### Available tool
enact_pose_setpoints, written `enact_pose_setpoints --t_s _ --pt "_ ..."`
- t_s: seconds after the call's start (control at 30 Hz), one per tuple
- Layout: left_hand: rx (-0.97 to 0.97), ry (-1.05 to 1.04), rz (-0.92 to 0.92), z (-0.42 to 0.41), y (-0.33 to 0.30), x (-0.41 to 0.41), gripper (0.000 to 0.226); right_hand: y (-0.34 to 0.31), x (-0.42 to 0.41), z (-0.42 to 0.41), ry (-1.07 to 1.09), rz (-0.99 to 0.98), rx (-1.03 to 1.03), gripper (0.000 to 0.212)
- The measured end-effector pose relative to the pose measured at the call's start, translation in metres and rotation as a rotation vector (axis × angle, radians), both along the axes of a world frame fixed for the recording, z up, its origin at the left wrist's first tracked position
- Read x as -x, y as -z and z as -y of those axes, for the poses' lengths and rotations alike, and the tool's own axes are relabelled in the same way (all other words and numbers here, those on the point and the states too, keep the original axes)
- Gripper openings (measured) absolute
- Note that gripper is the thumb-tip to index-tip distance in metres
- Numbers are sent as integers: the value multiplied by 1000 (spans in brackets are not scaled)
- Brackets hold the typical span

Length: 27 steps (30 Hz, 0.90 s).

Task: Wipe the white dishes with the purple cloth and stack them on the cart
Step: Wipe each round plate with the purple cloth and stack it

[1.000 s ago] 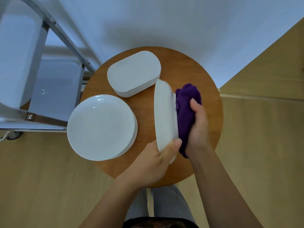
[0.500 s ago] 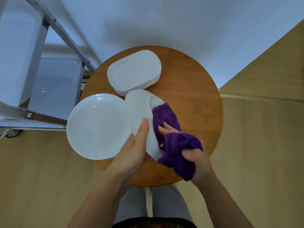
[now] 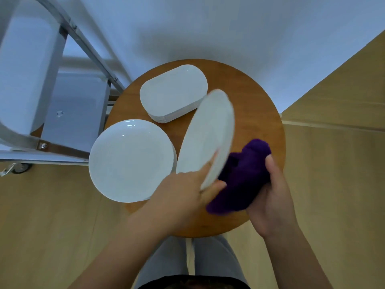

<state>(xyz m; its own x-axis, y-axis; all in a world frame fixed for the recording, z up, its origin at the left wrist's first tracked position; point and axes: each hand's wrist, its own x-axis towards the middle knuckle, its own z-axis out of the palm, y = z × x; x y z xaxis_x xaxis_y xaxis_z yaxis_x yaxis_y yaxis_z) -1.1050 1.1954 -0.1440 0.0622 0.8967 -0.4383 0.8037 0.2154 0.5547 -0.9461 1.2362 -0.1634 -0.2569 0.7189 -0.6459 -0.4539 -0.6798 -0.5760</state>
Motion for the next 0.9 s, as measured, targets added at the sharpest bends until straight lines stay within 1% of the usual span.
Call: enact_pose_setpoints --t_s 0.03,0.07,0.1,0.13,0.23,0.3,0.37,0.4,0.47,0.53,0.57,0.6,0.63,0.67,0.7,0.73,0.77,0.8,0.83,0.87,0.9 --pt "-27 116 -122 1 6 -5 63 -8 3 -2 -38 -62 -31 74" --pt "-60 191 -194 2 12 -9 61 -13 6 -3 -74 -70 -45 87" --pt "-63 244 -248 2 16 -12 61 -17 11 -4 -88 -40 -35 94" --pt "-67 280 -304 2 20 -15 64 -17 13 -3 -74 8 -17 92" --pt "-125 375 -474 2 23 -19 72 -13 17 4 -2 140 -30 66" --pt "-144 393 -481 1 25 -18 70 -9 17 6 12 225 -93 51" --pt "-99 375 -429 3 26 -15 73 -3 14 6 27 278 -122 37" --pt "-80 322 -369 6 27 -12 78 1 11 6 41 297 -109 34" --pt "-107 90 -231 10 23 3 86 8 4 4 66 307 -79 38" --pt "-279 -287 -139 14 23 23 83 13 -3 3 48 292 -73 35" --pt "-305 -505 -97 14 25 33 83 15 -6 4 26 286 -72 34" --pt "-243 -728 42 13 24 44 85 16 -8 5 -1 281 -77 35" --pt "-110 -940 316 11 23 52 79 16 -8 6 -24 273 -86 37" --pt "38 -1084 688 11 24 57 69 17 -6 6 -52 264 -105 40" --pt "159 -1172 1030 13 26 61 61 18 -3 7 -91 269 -128 41" --pt "202 -1238 1245 16 27 65 54 18 1 6 -123 297 -135 39" --pt "187 -1279 1342 19 30 67 50 17 5 5 -133 356 -124 34" --pt "147 -1298 1370 22 32 69 48 16 7 3 -104 446 -109 26" --pt "98 -1306 1372 24 33 68 49 13 10 0 -47 544 -120 25" --pt "55 -1306 1347 26 34 69 50 9 13 -3 7 613 -179 35" --pt "16 -1297 1304 26 34 69 49 6 17 -5 63 626 -244 42"
